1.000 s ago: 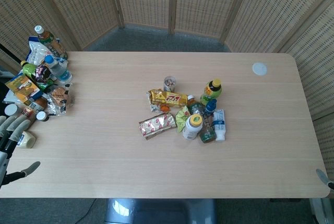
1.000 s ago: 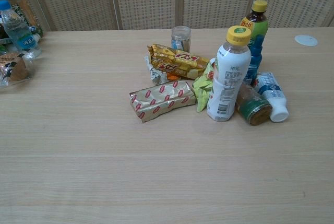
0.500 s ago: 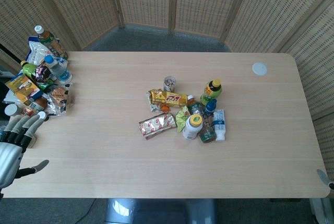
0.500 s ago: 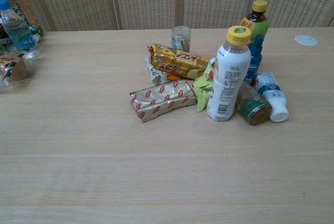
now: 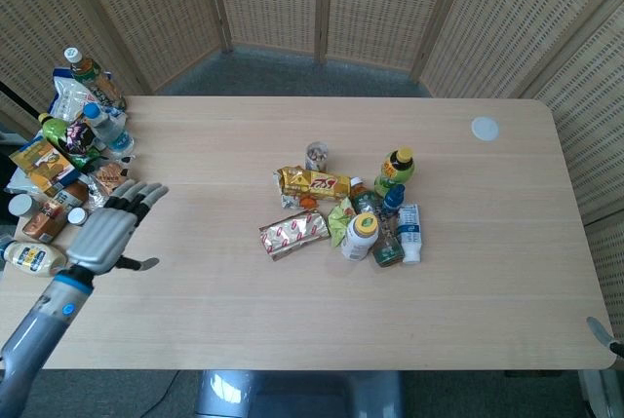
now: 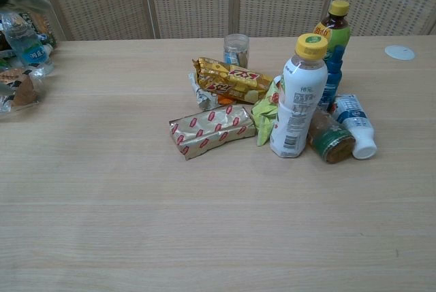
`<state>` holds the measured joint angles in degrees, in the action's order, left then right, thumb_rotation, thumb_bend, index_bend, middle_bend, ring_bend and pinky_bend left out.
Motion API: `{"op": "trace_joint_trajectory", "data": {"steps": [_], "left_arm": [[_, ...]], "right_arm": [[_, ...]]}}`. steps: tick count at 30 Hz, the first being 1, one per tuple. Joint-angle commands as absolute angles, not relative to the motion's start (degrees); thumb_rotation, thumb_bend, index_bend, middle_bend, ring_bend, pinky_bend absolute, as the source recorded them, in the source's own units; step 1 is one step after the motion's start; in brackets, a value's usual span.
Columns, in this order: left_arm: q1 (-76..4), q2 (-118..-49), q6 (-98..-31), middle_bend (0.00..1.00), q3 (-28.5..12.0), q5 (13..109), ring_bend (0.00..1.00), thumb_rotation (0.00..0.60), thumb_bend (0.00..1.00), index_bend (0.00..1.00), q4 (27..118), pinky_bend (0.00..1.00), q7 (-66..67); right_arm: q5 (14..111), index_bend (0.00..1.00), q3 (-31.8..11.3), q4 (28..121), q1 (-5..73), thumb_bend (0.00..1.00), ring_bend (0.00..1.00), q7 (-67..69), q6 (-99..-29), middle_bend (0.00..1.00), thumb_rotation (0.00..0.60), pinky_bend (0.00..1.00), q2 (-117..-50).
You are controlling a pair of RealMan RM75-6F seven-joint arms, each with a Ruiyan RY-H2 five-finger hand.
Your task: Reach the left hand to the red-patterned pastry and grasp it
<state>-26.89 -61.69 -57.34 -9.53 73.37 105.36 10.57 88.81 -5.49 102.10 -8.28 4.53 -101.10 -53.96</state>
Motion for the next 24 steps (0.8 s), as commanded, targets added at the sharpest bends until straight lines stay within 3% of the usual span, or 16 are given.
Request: {"op": "trace_joint_trajectory", "data": {"steps": [1,12,24], "left_arm": [[-34.5,-68.4,-50.5,0.00,-12.4,63.9,0.00,0.600,0.00,0.00,102.8,0.00,17.9],[-45.5,-80.4,-51.8,0.00,-11.5,43.9,0.00,0.600,0.00,0.00,102.5,0.00,34.4],[-58.3,-94.6,-56.8,0.00,-12.9,23.0,0.00,0.600,0.00,0.00,95.5,0.00,45.5]], "right_arm": [[88.9,0.00,-5.4,102.1,-8.2,0.00,0.00,4.5,-101.0,0.00,0.600,0.00,-54.0],[89.0,0.00,-5.2,102.1,-8.2,0.00,0.00,5.9,-100.8,0.00,0.600,0.00,-53.6],[89.2,0.00,-5.0,102.0,-8.2,0.00,0.00,7.6,-100.5,0.00,0.600,0.00,-52.9]]}}
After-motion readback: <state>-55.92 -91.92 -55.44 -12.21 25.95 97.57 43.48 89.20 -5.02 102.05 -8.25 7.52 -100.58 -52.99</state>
